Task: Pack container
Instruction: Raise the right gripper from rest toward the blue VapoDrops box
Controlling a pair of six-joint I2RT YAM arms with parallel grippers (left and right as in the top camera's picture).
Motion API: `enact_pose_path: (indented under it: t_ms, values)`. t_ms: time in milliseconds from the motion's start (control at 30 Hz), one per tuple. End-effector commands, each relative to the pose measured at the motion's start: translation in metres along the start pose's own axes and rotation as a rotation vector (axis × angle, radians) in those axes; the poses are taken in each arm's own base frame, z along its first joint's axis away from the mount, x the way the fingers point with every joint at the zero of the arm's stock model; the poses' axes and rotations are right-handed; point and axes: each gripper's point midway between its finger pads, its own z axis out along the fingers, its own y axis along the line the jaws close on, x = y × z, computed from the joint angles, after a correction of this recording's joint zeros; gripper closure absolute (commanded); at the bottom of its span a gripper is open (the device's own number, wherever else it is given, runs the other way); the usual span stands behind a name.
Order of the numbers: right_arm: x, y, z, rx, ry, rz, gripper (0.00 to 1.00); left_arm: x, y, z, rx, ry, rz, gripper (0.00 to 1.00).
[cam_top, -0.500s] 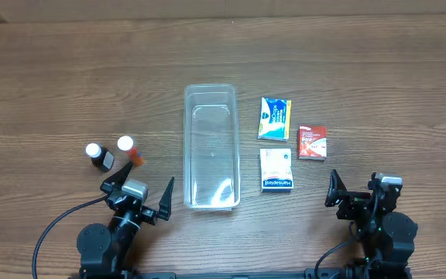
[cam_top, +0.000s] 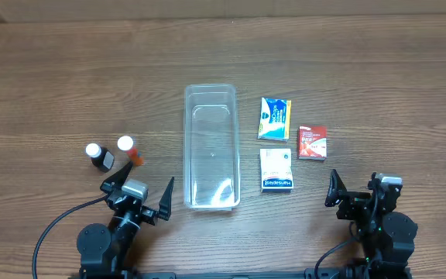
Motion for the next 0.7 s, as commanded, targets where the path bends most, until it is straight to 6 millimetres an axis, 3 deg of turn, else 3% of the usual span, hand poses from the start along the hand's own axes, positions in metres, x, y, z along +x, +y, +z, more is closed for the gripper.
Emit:
enact_pose_path:
  t_ms: [0,167,367,533,667]
  values:
    - [0.002,-0.002,0.001,0.006,0.0,0.007,0.0,-0.001,-0.003,0.0,0.014,-0.011,-0.009,0.0]
    - [0.002,-0.004,0.001,0.02,-0.002,0.008,0.0,-0.001,-0.003,0.0,0.014,-0.011,-0.009,0.0]
    - [0.004,0.008,0.0,-0.05,0.01,0.02,0.0,-0.001,-0.003,0.0,0.014,-0.011,-0.01,0.0]
    - [0.007,0.027,-0.002,-0.16,0.043,0.203,0.0,-0.001,-0.003,0.0,0.014,-0.011,-0.009,0.0]
    - [0.006,0.031,-0.003,-0.181,0.055,0.334,0.0,-0.001,-0.003,0.0,0.014,-0.011,-0.009,0.0]
